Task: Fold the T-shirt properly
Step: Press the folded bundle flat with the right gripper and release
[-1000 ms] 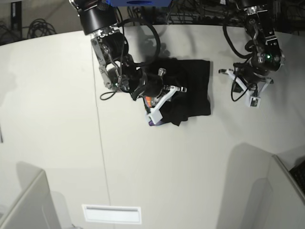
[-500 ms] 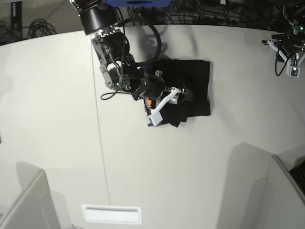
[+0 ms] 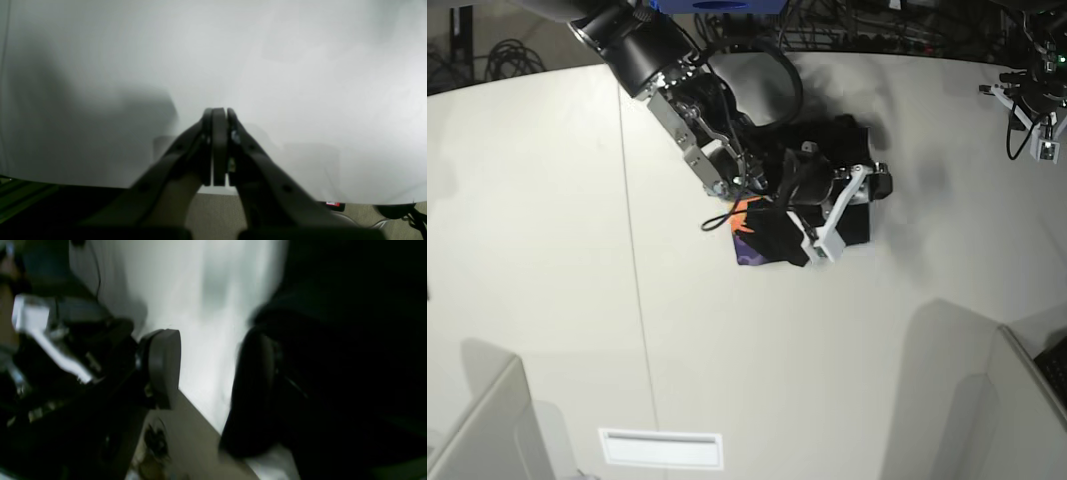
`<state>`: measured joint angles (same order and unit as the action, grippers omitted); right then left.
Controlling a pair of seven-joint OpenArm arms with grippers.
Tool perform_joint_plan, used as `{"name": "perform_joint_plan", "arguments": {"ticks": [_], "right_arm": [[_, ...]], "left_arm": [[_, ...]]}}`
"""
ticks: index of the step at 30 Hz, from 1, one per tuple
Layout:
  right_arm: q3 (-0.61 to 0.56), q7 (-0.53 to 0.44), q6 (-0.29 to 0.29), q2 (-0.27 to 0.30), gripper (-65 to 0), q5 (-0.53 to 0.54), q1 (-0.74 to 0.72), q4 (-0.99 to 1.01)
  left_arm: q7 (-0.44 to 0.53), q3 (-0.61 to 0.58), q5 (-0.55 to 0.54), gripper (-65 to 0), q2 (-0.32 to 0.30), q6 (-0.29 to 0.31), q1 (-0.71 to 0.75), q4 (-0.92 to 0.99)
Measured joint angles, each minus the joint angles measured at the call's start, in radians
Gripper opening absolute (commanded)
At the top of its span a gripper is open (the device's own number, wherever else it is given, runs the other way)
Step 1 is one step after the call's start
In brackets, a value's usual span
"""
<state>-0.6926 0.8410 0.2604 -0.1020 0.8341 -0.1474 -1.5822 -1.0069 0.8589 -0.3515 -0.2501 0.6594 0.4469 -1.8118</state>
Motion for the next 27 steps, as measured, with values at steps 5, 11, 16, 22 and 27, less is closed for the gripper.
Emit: {"name": "perform_joint_plan", "arguments": {"ticks": [5, 11, 16, 22, 27], "right_arm": [[-0.079, 0.000, 0.003, 0.003, -32.9, -0.003, -0.045, -0.042], [0.026, -0.007, 0.045, 0.134, -35.6, 0.008, -0.008, -0.303], [0.158, 0.003, 0.092, 0.272, -65.0, 0.005, 0.099, -0.364], [0.187, -0.005, 0.090, 0.283, -65.0, -0.002, 0.154, -0.268], [0.185, -0.011, 0.087, 0.240, -65.0, 0.000, 0.145, -0.167]], "left_arm": [[0.000, 0.000, 0.000, -65.0, 0.000, 0.000, 0.000, 0.000], [0.000, 0.006, 0.000, -65.0, -0.003, 0.000, 0.000, 0.000], [0.000, 0.006, 0.000, -65.0, -0.002, 0.000, 0.001, 0.000], [0.001, 0.006, -0.013, -65.0, -0.004, 0.000, 0.000, 0.000], [0.000, 0.006, -0.012, -65.0, -0.002, 0.000, 0.000, 0.000]]}}
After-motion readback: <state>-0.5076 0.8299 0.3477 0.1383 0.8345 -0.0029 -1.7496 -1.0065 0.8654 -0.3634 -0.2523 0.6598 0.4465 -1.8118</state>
